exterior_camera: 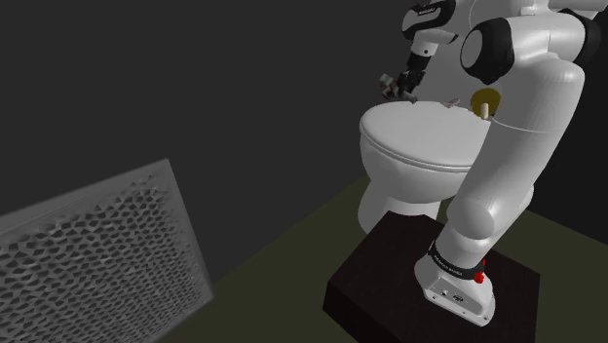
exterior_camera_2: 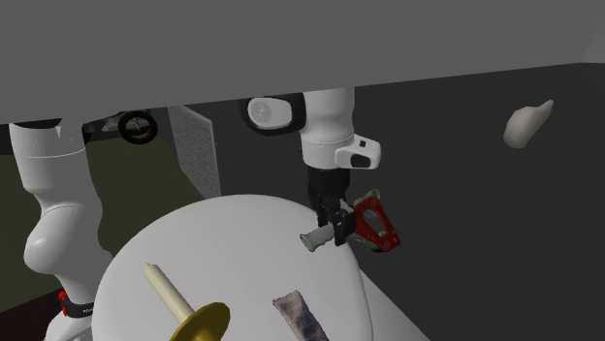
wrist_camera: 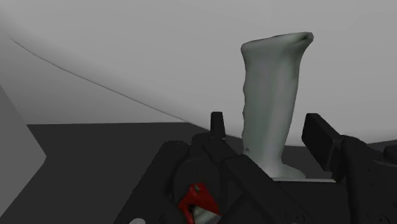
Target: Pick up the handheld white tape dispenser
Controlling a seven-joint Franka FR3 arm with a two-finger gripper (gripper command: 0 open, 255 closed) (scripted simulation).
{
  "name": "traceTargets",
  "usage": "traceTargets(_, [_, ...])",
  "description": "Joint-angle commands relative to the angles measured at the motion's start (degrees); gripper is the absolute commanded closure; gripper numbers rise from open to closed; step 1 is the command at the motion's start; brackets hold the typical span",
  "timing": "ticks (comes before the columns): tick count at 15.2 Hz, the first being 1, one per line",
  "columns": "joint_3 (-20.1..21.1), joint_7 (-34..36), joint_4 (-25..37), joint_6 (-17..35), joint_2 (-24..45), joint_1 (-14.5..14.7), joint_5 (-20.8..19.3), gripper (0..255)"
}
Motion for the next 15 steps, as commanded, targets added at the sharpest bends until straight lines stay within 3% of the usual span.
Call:
traceTargets(1, [0.0, 0.0, -0.3, 0.2, -0.1, 0.0, 0.0, 255])
traceTargets(9, [0.0, -0.1, -0.1, 0.2, 0.0, 0.0, 0.0, 255])
traceTargets(15, [-0.2, 0.3, 4.7, -4.5, 0.3, -0.3, 0.0, 255])
